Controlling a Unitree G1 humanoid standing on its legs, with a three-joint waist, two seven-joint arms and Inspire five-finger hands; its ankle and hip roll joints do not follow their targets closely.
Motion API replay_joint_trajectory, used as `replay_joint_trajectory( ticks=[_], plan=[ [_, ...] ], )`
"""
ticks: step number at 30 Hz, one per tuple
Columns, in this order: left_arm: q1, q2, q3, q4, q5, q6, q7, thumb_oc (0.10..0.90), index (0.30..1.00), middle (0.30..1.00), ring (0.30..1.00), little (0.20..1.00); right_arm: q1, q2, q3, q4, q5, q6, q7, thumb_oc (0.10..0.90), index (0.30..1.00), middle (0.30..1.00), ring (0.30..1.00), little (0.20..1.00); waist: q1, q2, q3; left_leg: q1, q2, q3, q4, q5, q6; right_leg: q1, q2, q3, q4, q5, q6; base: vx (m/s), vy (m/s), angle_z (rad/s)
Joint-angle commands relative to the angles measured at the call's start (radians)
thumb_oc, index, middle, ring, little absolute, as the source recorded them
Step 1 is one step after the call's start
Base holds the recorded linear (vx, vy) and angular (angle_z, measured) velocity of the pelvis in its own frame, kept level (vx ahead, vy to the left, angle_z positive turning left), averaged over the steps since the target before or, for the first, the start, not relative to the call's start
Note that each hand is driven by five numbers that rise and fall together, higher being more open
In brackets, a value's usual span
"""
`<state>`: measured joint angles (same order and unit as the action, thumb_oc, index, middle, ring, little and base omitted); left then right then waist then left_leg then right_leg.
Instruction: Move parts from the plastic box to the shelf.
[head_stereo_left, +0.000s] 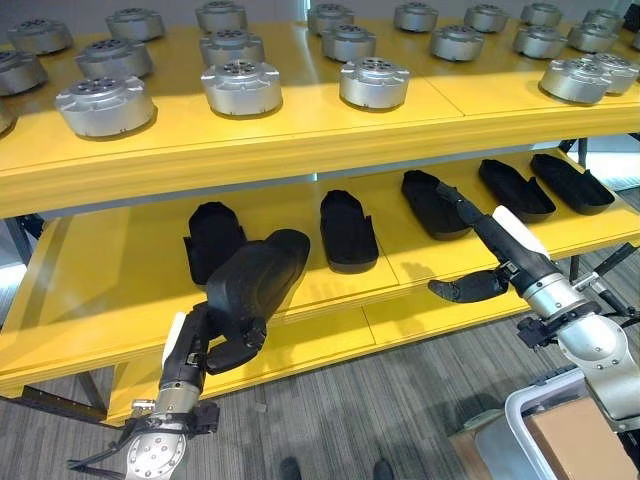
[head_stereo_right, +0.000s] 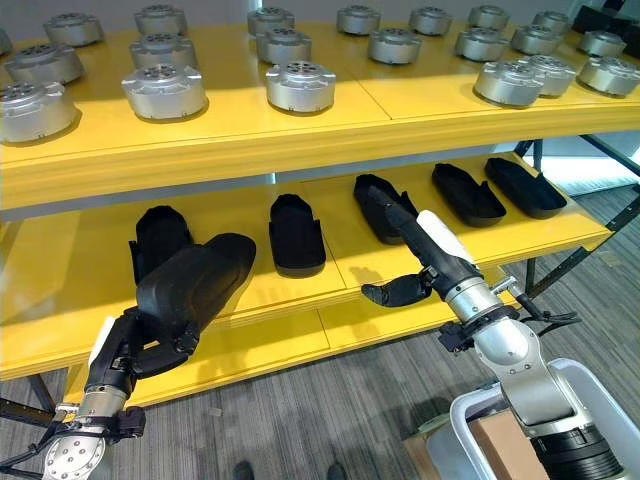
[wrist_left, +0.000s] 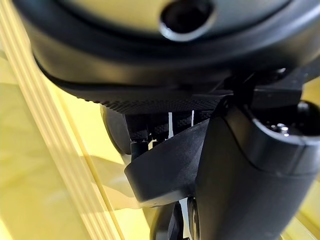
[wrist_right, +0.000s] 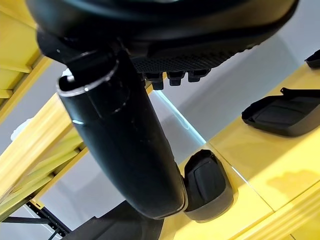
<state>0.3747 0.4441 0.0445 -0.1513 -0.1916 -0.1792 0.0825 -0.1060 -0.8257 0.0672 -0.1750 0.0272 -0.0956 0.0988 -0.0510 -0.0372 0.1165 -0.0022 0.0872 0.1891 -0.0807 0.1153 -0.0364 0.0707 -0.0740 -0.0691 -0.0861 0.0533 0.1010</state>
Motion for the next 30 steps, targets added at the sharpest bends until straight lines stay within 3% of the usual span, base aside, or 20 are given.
replay_joint_trajectory(
  ticks=[1,8,30],
  plan=[
    [-0.094,0.041,0.083,-0.139,-0.05,-0.121,0.041,0.4,0.3,0.3,0.3,0.3,-0.184,-0.01,0.014,0.036,0.038,-0.041,-0.072,0.9,1.0,1.0,1.0,1.0,0.012,-0.033,-0.021,0.075,-0.032,0.035,-0.005,-0.093,0.003,-0.048,0.053,0.004,-0.001,0.017,-0.01,0.0,0.0,0.0],
    [-0.098,0.04,0.077,-0.134,-0.065,-0.127,0.049,0.4,0.3,0.3,0.3,0.3,-0.34,-0.011,0.101,0.109,0.013,-0.035,-0.109,0.9,1.0,1.0,1.0,1.0,0.032,-0.028,0.001,0.064,-0.033,0.029,-0.005,-0.088,0.002,-0.056,0.053,-0.006,-0.001,0.019,-0.012,0.0,-0.001,0.02],
    [-0.121,0.039,0.069,-0.12,-0.074,-0.141,0.094,0.4,0.3,0.3,0.3,0.3,-0.489,0.07,0.188,0.21,0.002,-0.018,-0.171,0.9,1.0,1.0,1.0,1.0,0.058,-0.009,0.061,0.033,-0.032,0.007,-0.002,-0.075,-0.003,-0.077,0.054,-0.026,0.001,0.018,-0.021,0.0,-0.004,0.03]
  ],
)
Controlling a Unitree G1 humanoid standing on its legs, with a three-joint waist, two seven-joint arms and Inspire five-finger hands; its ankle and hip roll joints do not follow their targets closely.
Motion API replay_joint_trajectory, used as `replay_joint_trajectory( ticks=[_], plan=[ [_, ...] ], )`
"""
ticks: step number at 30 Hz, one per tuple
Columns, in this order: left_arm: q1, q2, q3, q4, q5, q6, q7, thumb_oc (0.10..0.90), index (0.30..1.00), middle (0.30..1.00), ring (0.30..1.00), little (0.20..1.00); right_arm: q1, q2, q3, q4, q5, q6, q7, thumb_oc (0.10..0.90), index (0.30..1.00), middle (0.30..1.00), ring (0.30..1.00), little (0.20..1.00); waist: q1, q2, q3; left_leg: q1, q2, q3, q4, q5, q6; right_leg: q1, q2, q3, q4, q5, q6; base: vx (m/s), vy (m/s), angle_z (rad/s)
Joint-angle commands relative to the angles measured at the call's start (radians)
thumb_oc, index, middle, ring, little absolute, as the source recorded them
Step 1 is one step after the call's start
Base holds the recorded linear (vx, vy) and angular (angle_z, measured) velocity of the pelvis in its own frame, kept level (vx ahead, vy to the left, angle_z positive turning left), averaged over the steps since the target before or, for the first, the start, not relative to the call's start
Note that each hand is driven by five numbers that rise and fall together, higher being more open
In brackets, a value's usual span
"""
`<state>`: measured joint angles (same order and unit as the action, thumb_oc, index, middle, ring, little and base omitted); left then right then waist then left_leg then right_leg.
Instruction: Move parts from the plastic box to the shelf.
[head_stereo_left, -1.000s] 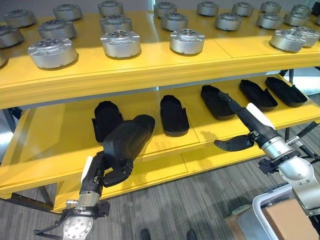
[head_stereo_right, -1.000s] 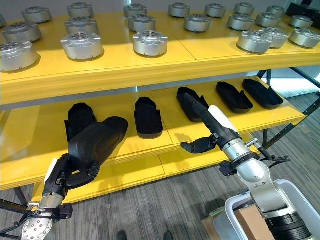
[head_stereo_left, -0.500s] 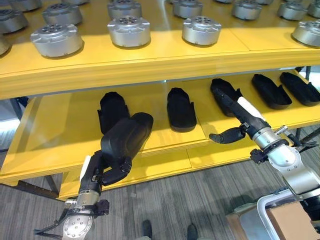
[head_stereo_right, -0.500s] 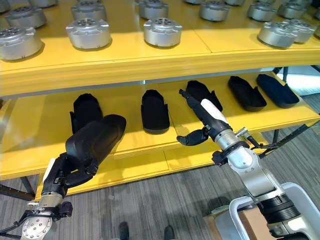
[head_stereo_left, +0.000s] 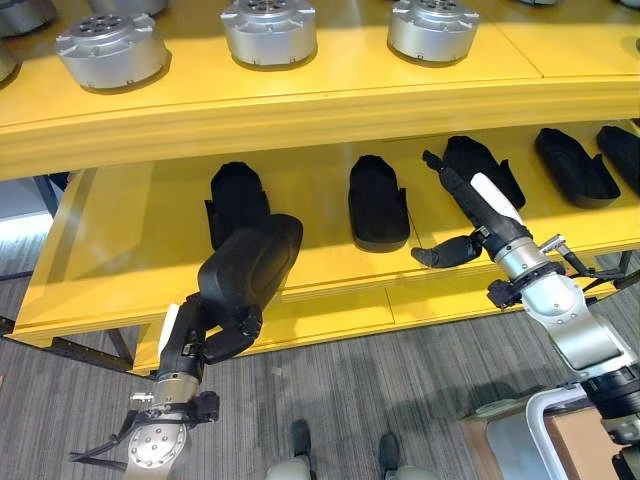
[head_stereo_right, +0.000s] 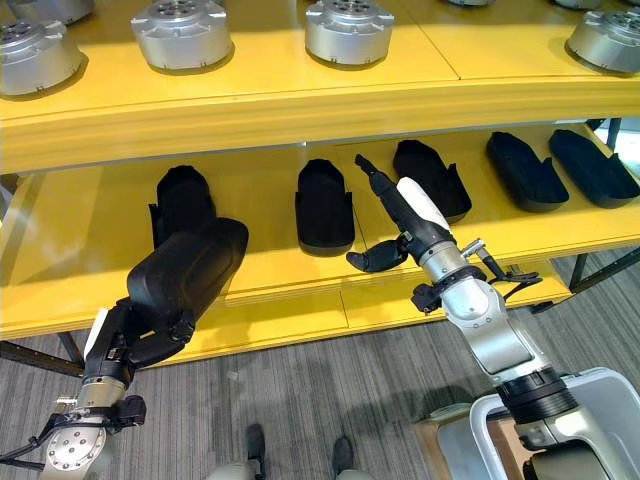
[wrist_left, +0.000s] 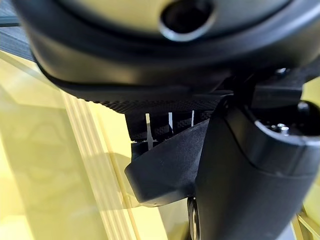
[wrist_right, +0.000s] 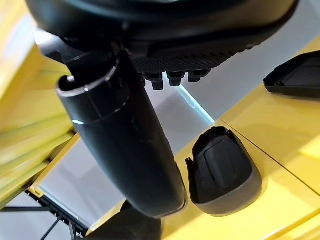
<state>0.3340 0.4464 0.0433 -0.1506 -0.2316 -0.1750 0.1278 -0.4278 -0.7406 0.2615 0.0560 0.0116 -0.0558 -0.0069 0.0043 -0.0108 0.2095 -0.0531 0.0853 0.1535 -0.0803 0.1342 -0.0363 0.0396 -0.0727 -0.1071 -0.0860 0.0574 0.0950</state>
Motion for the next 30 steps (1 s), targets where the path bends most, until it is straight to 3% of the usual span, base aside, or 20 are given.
replay_joint_trajectory(
  ticks=[1,7,21,30],
  plan=[
    [-0.081,0.036,0.07,-0.121,-0.034,-0.145,0.049,0.4,0.3,0.3,0.3,0.3,-0.172,-0.018,-0.004,-0.021,0.012,-0.058,-0.067,0.9,1.0,1.0,1.0,1.0,0.003,-0.035,-0.031,0.083,-0.03,0.043,-0.002,-0.093,-0.003,-0.047,0.053,0.012,0.001,0.014,-0.016,0.0,0.0,0.0],
    [-0.088,0.047,0.071,-0.118,-0.031,-0.148,0.056,0.4,0.3,0.3,0.3,0.3,-0.199,-0.012,0.013,0.017,0.015,-0.052,-0.078,0.9,1.0,1.0,1.0,1.0,0.008,-0.027,-0.01,0.068,-0.032,0.036,0.002,-0.089,-0.003,-0.061,0.05,0.009,0.005,0.016,-0.017,-0.02,-0.009,0.04],
    [-0.146,0.065,0.063,-0.116,-0.044,-0.173,0.094,0.4,0.3,0.3,0.3,0.3,-0.333,0.009,0.053,0.108,0.022,-0.046,-0.14,0.9,1.0,1.0,1.0,1.0,0.024,0.02,0.07,-0.035,-0.042,0.019,0.02,-0.064,-0.005,-0.177,0.036,-0.011,0.055,0.027,-0.023,-0.05,0.003,0.07],
    [-0.152,0.06,0.064,-0.115,-0.047,-0.18,0.109,0.4,0.3,0.3,0.3,0.3,-0.383,0.01,0.064,0.13,0.012,-0.048,-0.165,0.9,1.0,1.0,1.0,1.0,0.024,0.031,0.083,-0.055,-0.043,0.022,0.016,-0.06,-0.005,-0.21,0.034,-0.009,0.072,0.026,-0.023,0.0,0.0,0.0]
  ],
)
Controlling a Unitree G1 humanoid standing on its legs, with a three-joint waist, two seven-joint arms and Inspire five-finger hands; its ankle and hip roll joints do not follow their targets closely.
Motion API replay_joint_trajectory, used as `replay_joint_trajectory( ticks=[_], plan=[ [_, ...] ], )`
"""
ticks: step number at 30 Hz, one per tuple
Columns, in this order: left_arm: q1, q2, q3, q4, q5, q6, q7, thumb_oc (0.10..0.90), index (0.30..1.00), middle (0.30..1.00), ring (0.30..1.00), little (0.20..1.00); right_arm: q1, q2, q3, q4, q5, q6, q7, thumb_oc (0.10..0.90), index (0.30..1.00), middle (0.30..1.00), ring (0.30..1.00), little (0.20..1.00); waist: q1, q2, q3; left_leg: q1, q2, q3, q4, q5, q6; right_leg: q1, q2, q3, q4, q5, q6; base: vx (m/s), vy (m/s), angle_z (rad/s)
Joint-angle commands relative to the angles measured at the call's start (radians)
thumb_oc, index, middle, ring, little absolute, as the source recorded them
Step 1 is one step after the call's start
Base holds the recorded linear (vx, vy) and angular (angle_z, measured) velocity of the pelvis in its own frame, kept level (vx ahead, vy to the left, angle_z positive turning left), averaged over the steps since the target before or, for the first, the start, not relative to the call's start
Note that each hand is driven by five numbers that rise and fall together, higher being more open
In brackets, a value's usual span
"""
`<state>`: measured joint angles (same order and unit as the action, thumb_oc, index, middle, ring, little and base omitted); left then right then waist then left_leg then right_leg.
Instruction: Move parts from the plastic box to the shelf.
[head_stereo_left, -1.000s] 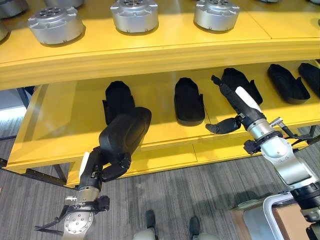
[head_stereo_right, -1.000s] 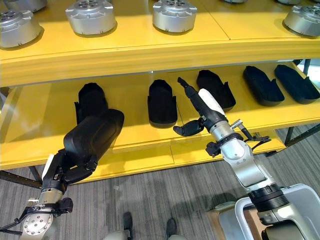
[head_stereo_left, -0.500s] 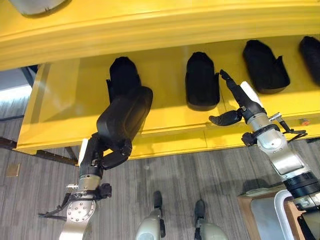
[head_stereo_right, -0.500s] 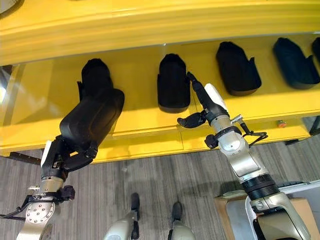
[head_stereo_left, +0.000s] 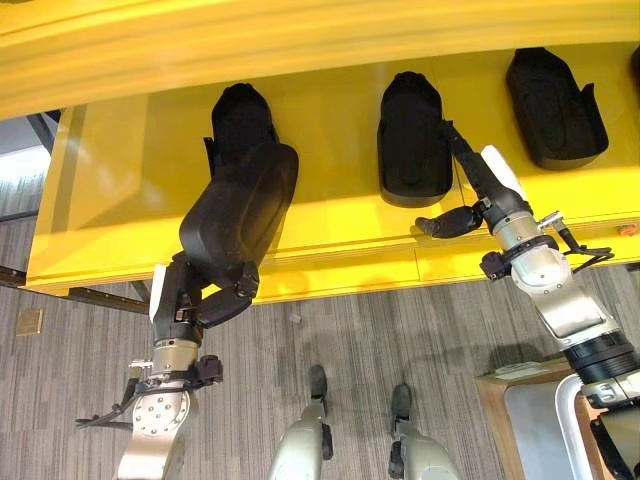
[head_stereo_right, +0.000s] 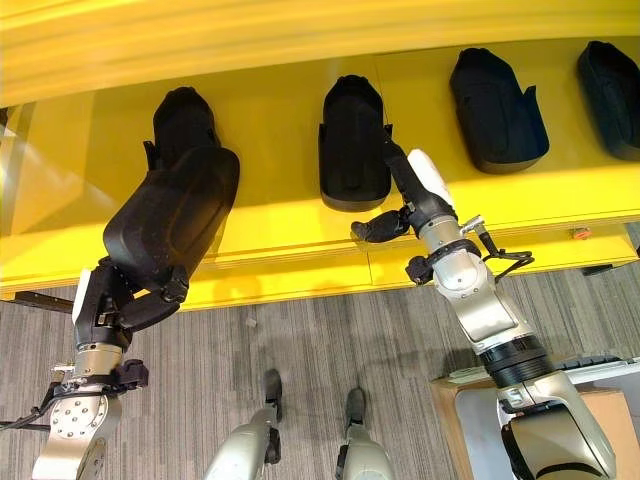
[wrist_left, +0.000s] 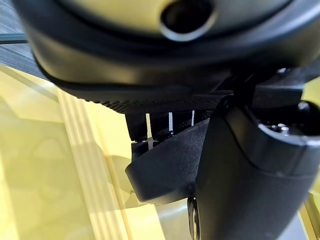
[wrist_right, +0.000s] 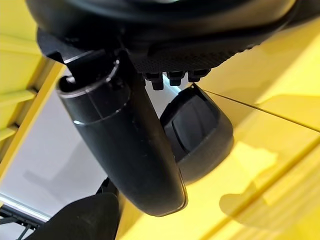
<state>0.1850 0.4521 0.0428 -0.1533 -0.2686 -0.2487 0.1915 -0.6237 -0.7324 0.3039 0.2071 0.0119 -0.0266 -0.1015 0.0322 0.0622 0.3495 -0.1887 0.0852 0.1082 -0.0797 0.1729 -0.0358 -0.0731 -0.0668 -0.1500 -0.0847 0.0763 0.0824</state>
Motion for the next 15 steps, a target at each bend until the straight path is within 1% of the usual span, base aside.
replay_joint_trajectory(
  ticks=[1,11,15],
  plan=[
    [-0.004,0.053,0.064,-0.111,-0.012,-0.107,0.045,0.4,0.3,0.3,0.3,0.3,-0.191,0.0,0.021,-0.02,0.01,-0.077,-0.074,0.9,1.0,1.0,1.0,1.0,-0.004,-0.042,-0.055,0.079,-0.043,0.067,0.016,-0.099,-0.006,-0.099,0.028,0.035,0.072,0.007,-0.01,0.0,0.0,0.0],
    [-0.007,0.05,0.067,-0.103,-0.008,-0.113,0.052,0.4,0.3,0.3,0.3,0.3,-0.231,-0.022,0.018,-0.015,-0.017,-0.07,-0.091,0.9,1.0,1.0,1.0,1.0,-0.008,-0.039,-0.048,0.076,-0.044,0.071,0.011,-0.097,-0.007,-0.114,0.029,0.036,0.085,0.004,-0.01,0.0,0.0,0.0],
    [-0.004,0.045,0.072,-0.097,-0.008,-0.116,0.057,0.4,0.3,0.3,0.3,0.3,-0.257,-0.023,0.02,-0.02,-0.033,-0.073,-0.102,0.9,1.0,1.0,1.0,1.0,-0.009,-0.043,-0.045,0.081,-0.04,0.072,0.008,-0.099,-0.007,-0.114,0.033,0.041,0.084,0.004,-0.012,0.0,0.0,0.0]
  ],
)
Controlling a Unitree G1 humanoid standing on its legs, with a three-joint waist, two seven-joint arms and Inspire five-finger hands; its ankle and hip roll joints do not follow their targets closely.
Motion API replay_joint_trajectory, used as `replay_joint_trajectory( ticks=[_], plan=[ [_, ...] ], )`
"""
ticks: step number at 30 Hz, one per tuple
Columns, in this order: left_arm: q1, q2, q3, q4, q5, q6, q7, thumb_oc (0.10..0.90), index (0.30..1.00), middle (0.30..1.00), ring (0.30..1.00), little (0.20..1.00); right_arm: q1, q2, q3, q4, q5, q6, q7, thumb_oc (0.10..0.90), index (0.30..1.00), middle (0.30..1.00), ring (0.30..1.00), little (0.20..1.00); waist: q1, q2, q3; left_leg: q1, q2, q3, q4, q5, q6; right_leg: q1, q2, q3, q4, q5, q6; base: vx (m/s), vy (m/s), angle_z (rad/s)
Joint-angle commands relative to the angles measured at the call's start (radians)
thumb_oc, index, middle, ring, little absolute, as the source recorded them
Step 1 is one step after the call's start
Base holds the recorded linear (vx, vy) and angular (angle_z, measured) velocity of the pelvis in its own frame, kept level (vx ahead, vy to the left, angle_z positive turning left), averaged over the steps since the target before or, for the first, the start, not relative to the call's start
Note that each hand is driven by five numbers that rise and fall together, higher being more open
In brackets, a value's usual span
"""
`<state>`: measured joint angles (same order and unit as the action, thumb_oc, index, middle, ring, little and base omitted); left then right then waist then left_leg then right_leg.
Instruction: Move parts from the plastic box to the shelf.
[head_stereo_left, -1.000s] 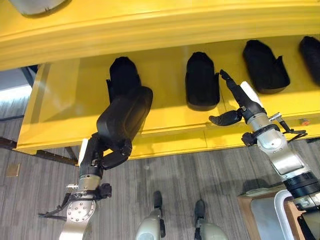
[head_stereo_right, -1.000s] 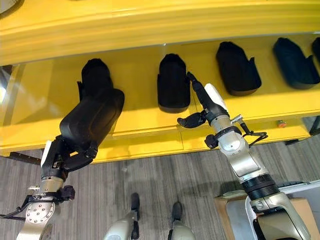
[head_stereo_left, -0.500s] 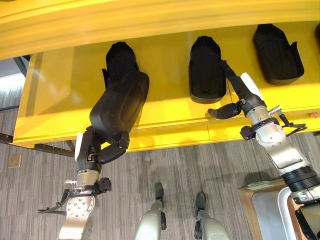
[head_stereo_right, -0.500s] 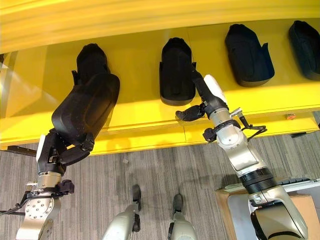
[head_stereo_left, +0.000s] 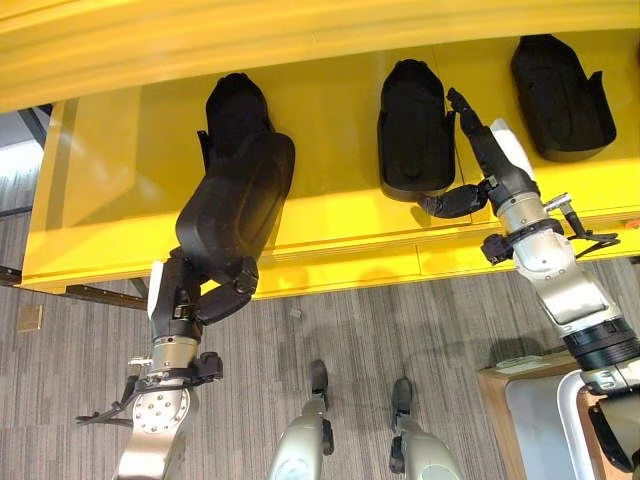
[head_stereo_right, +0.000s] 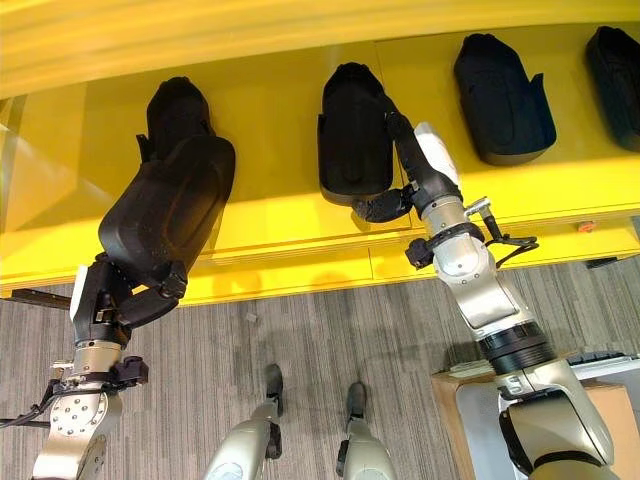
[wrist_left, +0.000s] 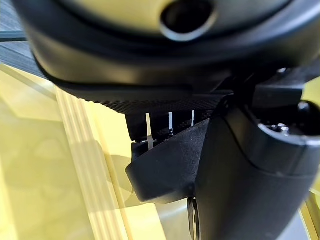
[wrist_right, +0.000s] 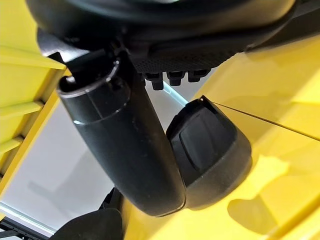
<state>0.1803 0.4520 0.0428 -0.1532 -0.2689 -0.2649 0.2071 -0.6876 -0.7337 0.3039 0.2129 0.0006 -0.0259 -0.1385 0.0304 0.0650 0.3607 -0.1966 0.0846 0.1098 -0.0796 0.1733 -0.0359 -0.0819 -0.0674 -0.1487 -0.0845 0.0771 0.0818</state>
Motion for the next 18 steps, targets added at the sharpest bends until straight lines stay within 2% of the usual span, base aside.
replay_joint_trajectory(
  ticks=[1,9,16,18],
  plan=[
    [0.001,0.045,0.073,-0.097,-0.006,-0.1,0.042,0.4,0.3,0.3,0.3,0.3,-0.196,-0.021,0.021,-0.025,-0.022,-0.074,-0.065,0.9,1.0,1.0,1.0,1.0,-0.008,-0.047,-0.054,0.089,-0.039,0.07,0.007,-0.099,-0.007,-0.107,0.034,0.04,0.084,0.003,-0.011,0.0,0.0,0.0],
    [-0.002,0.051,0.075,-0.092,0.008,-0.1,0.049,0.4,0.3,0.3,0.3,0.3,-0.219,-0.037,0.035,-0.022,-0.047,-0.071,-0.064,0.9,1.0,1.0,1.0,1.0,-0.01,-0.045,-0.038,0.076,-0.04,0.071,0.005,-0.09,-0.009,-0.124,0.036,0.041,0.084,0.009,-0.009,0.0,0.0,0.0],
    [-0.007,0.05,0.089,-0.089,0.02,-0.101,0.059,0.4,0.3,0.3,0.3,0.3,-0.25,-0.071,0.058,-0.031,-0.069,-0.071,-0.051,0.9,1.0,1.0,1.0,1.0,-0.008,-0.046,-0.032,0.057,-0.039,0.071,0.003,-0.083,-0.011,-0.141,0.034,0.037,0.084,0.015,-0.008,0.0,0.0,0.0],
    [-0.009,0.053,0.095,-0.091,0.028,-0.102,0.061,0.4,0.3,0.3,0.3,0.3,-0.254,-0.102,0.063,-0.048,-0.086,-0.072,-0.042,0.9,1.0,1.0,1.0,1.0,-0.009,-0.048,-0.025,0.047,-0.039,0.067,0.0,-0.079,-0.012,-0.152,0.033,0.034,0.086,0.018,-0.006,0.0,0.0,0.0]
  ],
)
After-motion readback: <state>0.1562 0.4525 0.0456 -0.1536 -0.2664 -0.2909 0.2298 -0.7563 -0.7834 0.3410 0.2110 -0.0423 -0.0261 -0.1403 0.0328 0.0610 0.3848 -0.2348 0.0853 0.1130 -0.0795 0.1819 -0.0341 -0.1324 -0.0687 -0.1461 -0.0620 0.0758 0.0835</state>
